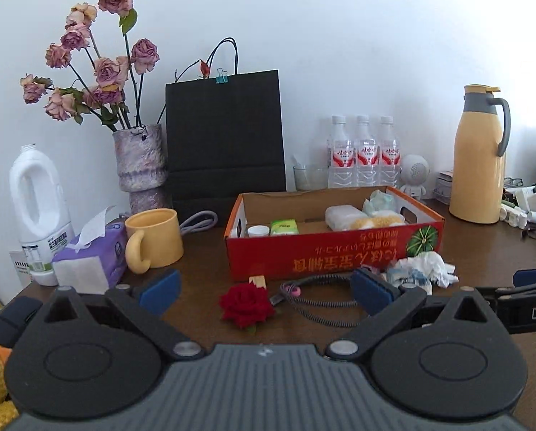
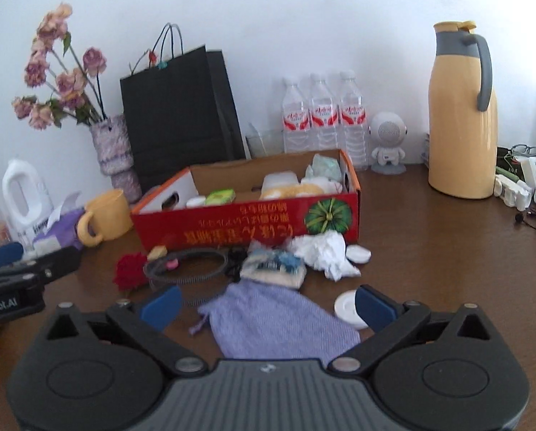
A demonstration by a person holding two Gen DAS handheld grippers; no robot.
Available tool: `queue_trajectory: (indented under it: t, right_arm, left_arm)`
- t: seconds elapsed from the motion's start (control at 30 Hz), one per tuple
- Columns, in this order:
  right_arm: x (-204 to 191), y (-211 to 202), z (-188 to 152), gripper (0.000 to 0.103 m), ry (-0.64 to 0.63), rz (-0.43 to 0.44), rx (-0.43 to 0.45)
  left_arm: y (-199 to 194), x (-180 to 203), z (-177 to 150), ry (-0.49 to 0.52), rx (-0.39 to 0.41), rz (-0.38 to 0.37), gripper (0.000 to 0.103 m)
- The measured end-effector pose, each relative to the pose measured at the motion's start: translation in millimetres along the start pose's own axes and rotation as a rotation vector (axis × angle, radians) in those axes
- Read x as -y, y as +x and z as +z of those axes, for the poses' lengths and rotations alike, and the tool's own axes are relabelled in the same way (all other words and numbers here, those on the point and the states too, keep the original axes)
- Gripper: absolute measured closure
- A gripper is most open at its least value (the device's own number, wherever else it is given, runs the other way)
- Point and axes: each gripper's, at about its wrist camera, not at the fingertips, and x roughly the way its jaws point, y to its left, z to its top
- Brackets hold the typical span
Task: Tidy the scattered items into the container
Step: 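Move both tools back toward the rose and cable on the desk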
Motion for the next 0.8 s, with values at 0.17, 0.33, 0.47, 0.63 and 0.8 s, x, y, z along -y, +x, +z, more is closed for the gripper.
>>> queue_trajectory:
  t: [0.17,0.33,0.47,0.63,0.8]
  right_arm:
    - [3,-10,-18,0.000,-0.017,0.003,-0.042]
    - [12,-17,-17,0.000,-0.020,-0.009,-0.072]
    - [20,-6,-2,0.003,-0.015,-0.005,-0.069]
    - [15,15,11,0.010,-0.055,0.023,-0.080]
    - [-18,44,24,0.011,-0.166,0.150,-0.113]
  left_arm:
    - [-2,-2,-22,-0.003,-0.075,-0.043,0.000]
    - [12,-10,-22,-0.023,-0.133,-0.023,0.000]
    - [28,-15,-25,-0.011,-0.186,-0.018,0.002]
    - [56,-17,-16,0.054,-0.202,-0.077,0.007]
    - [103,-30,0,0.129,-0.269,-0.093,0.018]
